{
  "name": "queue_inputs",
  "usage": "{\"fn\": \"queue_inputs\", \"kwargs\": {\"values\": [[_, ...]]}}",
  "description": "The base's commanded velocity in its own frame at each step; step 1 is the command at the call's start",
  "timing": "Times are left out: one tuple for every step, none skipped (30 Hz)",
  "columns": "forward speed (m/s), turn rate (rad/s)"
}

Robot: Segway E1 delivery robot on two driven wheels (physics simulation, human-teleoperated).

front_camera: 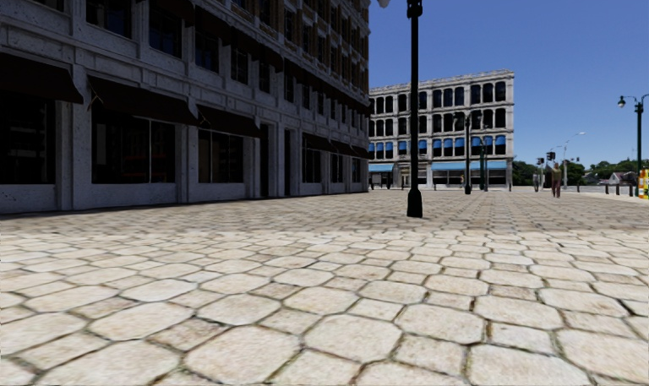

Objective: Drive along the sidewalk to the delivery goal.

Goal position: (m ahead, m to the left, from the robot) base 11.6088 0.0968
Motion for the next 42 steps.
{"fn": "queue_inputs", "kwargs": {"values": [[2.0,0.0],[2.0,0.0],[2.0,0.0],[2.0,0.0],[2.0,0.0],[2.0,0.0],[2.0,0.0],[2.0,0.0],[2.0,0.0],[2.0,0.0],[2.0,0.0],[2.0,0.0],[2.0,0.0],[2.0,0.0],[2.0,0.0],[2.0,0.0],[2.0,0.0],[2.0,0.0],[2.0,0.0],[2.0,0.0],[2.0,0.0],[2.0,0.0],[2.0,0.0],[2.0,0.0],[2.0,0.0],[2.0,0.0],[2.0,0.0],[2.0,0.0],[2.0,0.0],[2.0,0.0],[2.0,0.0],[2.0,0.0],[2.0,0.0],[2.0,0.0],[2.0,0.0],[2.0,0.0],[2.0,0.0],[2.0,0.0],[2.0,0.0],[2.0,0.0],[2.0,0.0],[2.0,0.0]]}}
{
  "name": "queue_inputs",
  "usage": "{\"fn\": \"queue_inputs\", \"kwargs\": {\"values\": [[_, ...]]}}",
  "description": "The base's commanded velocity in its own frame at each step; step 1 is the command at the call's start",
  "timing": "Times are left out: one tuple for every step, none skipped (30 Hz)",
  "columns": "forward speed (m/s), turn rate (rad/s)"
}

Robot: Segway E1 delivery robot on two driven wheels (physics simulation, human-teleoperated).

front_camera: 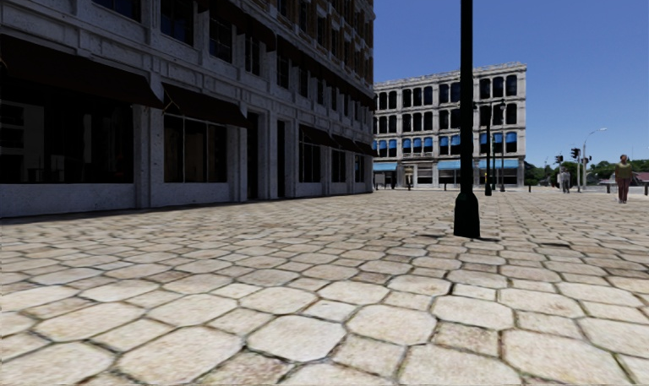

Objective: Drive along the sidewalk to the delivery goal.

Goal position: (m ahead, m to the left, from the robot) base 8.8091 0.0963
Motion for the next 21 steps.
{"fn": "queue_inputs", "kwargs": {"values": [[2.0,0.0],[2.0,0.0],[2.0,0.0],[2.0,0.0],[2.0,0.0],[2.0,0.0],[2.0,0.0],[2.0,0.0],[2.0,0.0],[2.0,0.0],[2.0,0.0],[2.0,0.0],[2.0,0.0],[2.0,0.0],[2.0,0.0],[2.0,0.0],[2.0,0.0],[2.0,0.0],[2.0,0.0],[2.0,0.0],[2.0,0.0]]}}
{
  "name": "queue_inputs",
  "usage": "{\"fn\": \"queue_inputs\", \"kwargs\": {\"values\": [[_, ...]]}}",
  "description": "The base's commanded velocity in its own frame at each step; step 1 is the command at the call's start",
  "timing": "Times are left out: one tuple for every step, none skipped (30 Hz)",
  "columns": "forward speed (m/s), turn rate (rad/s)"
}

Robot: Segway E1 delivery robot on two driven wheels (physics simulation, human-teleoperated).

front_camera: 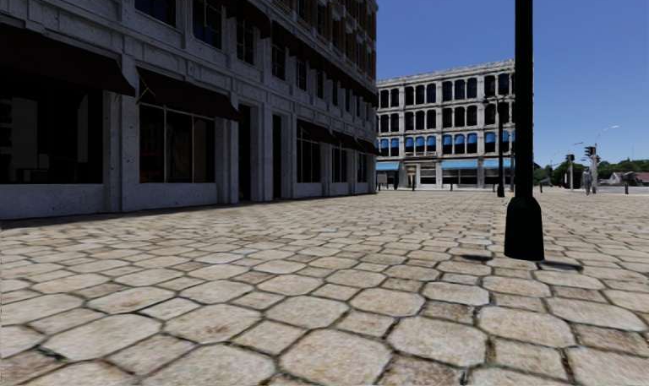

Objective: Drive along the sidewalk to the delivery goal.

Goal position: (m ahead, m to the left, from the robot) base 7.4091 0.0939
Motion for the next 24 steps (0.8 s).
{"fn": "queue_inputs", "kwargs": {"values": [[2.0,0.0],[2.0,0.0],[2.0,0.0],[2.0,0.0],[2.0,0.0],[2.0,0.0],[2.0,0.0],[2.0,0.0],[2.0,0.0],[2.0,0.0],[2.0,0.0],[2.0,0.0],[2.0,0.0],[2.0,0.0],[2.0,0.0],[2.0,0.0],[2.0,0.0],[2.0,0.0],[2.0,0.0],[2.0,0.0],[2.0,0.0],[2.0,0.0],[2.0,0.0],[2.0,0.0]]}}
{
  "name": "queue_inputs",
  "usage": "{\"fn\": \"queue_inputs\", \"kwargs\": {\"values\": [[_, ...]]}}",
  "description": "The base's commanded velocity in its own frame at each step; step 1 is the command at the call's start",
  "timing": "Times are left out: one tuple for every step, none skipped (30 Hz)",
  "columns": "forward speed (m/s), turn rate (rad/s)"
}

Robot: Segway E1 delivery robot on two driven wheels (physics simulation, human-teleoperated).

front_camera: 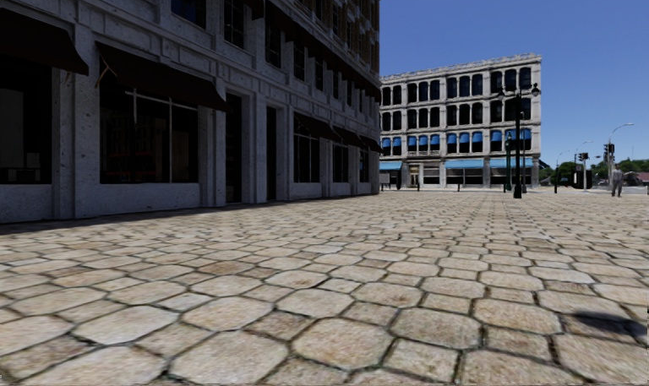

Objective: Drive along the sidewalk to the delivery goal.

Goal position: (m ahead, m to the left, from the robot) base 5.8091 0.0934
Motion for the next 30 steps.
{"fn": "queue_inputs", "kwargs": {"values": [[2.0,0.0],[2.0,0.0],[2.0,0.0],[2.0,0.0],[2.0,0.0],[2.0,0.0],[2.0,0.0],[2.0,0.0],[2.0,0.0],[2.0,0.0],[2.0,0.0],[2.0,0.0],[2.0,0.0],[2.0,0.0],[2.0,0.0],[2.0,0.0],[2.0,0.0],[2.0,0.0],[2.0,0.0],[2.0,0.0],[2.0,0.0],[2.0,0.0],[2.0,0.0],[2.0,0.0],[2.0,0.0],[2.0,0.0],[2.0,0.0],[2.0,0.0],[2.0,0.0],[2.0,0.0]]}}
